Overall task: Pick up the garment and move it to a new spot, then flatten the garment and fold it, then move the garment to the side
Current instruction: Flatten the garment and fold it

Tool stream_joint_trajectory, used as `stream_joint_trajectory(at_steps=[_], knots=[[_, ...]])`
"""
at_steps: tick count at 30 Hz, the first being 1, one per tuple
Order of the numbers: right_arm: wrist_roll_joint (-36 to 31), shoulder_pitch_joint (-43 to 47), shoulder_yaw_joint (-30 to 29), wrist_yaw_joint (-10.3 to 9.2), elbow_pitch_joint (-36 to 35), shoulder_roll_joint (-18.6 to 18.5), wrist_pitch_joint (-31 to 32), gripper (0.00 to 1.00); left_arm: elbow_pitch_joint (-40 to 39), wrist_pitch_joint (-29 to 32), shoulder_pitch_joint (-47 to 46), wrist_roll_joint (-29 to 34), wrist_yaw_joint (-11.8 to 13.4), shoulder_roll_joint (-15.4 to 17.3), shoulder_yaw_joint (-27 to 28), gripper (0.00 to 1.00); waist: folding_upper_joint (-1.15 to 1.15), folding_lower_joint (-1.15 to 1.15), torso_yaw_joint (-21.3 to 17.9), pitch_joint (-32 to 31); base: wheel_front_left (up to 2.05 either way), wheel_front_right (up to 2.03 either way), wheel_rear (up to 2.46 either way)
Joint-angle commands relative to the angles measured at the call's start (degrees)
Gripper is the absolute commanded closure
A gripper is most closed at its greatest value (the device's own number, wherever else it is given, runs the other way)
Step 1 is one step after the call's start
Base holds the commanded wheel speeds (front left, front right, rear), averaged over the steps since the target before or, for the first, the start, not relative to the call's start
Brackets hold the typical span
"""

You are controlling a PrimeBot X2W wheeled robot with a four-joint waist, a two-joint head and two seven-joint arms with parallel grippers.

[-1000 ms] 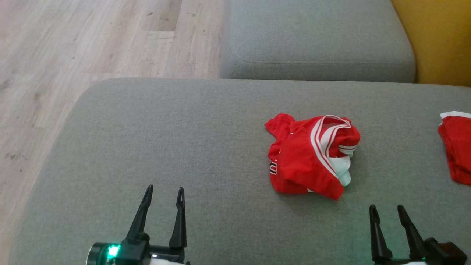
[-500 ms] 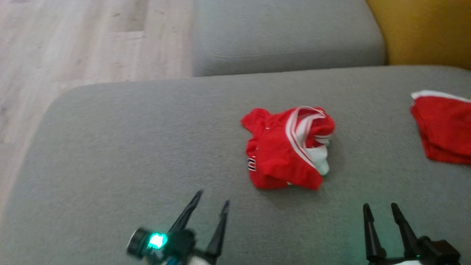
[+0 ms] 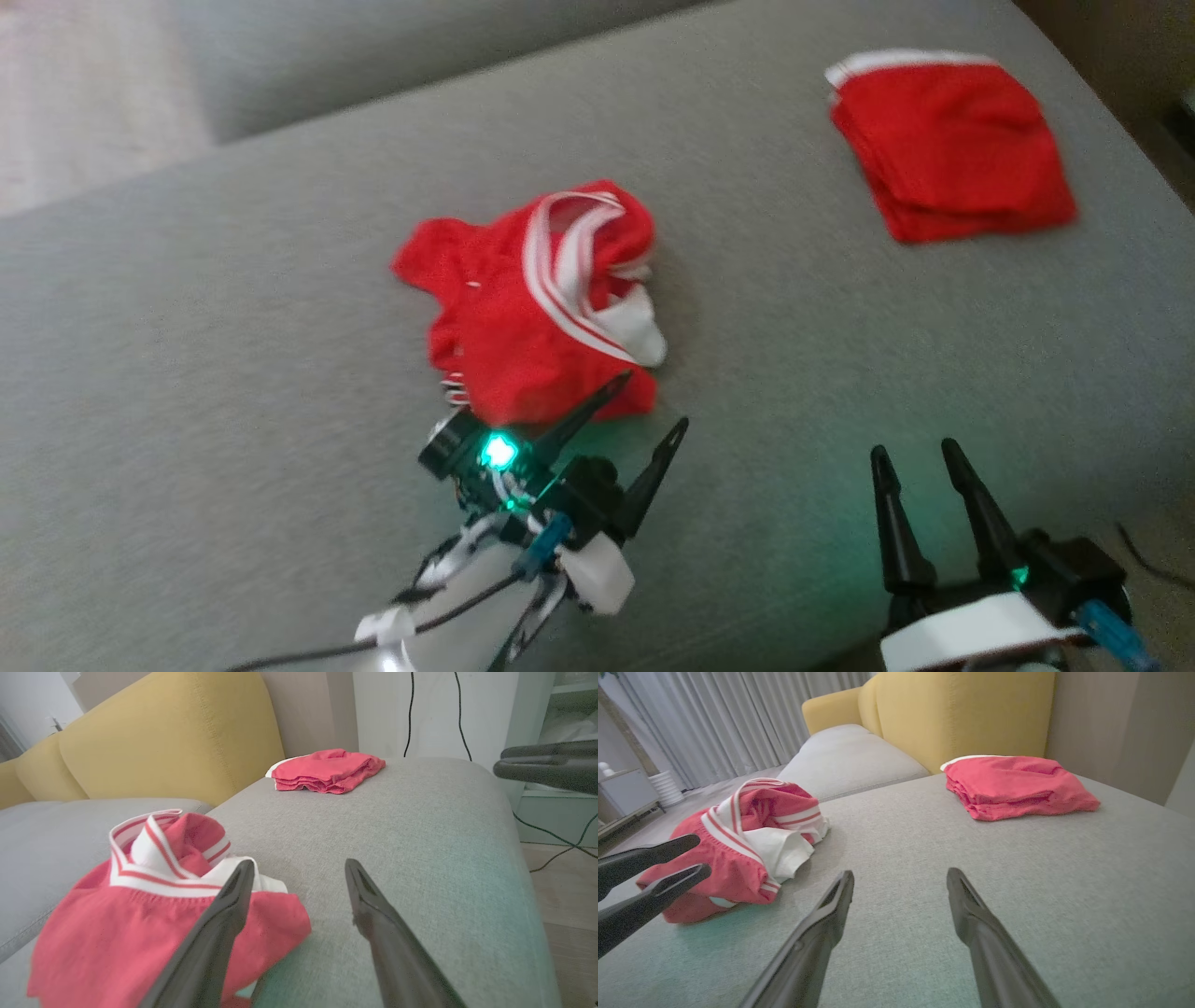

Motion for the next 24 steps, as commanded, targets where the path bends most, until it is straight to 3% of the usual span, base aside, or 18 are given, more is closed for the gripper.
stream_joint_trajectory(at_steps=[1,11,12,14,15,16,18,24], knots=[[0.50,-2.39,1.80,-0.04,-1.44,-0.90,-0.22,0.00,-0.60,-0.46,-3.42,-0.25,0.98,-0.09,0.36,0.00,0.00,-0.01,-5.17,4.81,0.00,0.00,0.00],[1.15,-3.44,2.90,-0.04,-0.89,-0.48,-0.22,0.00,12.70,-0.44,-5.77,-7.72,5.26,-0.09,0.51,0.03,0.00,-0.01,-9.58,6.50,0.00,0.00,0.00],[1.15,-3.42,2.85,-0.04,-0.92,-0.46,-0.22,0.00,13.58,-0.41,-5.78,-9.19,5.48,-0.09,0.73,0.19,0.00,-0.01,-9.67,6.51,0.00,0.00,0.00],[1.15,-3.39,2.68,-0.04,-0.98,-0.42,-0.22,0.00,14.91,-0.41,-5.96,-11.52,5.52,-0.09,0.56,0.38,0.00,-0.01,-9.65,6.47,0.00,0.00,0.00],[1.13,-3.41,2.68,-0.04,-0.97,-0.40,-0.22,0.00,15.50,-0.41,-6.08,-12.52,5.55,-0.09,0.40,0.53,0.00,-0.01,-9.55,6.42,0.00,0.00,0.00],[1.12,-3.46,2.77,-0.04,-0.94,-0.38,-0.22,0.00,16.10,-0.42,-6.30,-13.28,5.59,-0.09,0.07,0.57,0.00,-0.01,-9.38,6.32,0.00,0.00,0.00],[1.10,-3.57,2.90,-0.04,-0.86,-0.35,-0.22,0.00,17.07,-0.41,-6.56,-15.08,5.59,-0.09,-0.39,1.00,0.00,-0.01,-8.99,5.94,0.00,0.00,0.00],[1.13,-3.74,3.33,-0.04,-0.72,-0.30,-0.22,0.00,15.68,-0.42,-6.85,-21.22,2.75,-0.09,-0.98,1.00,0.00,-0.01,-8.27,4.14,0.00,0.00,0.00]])
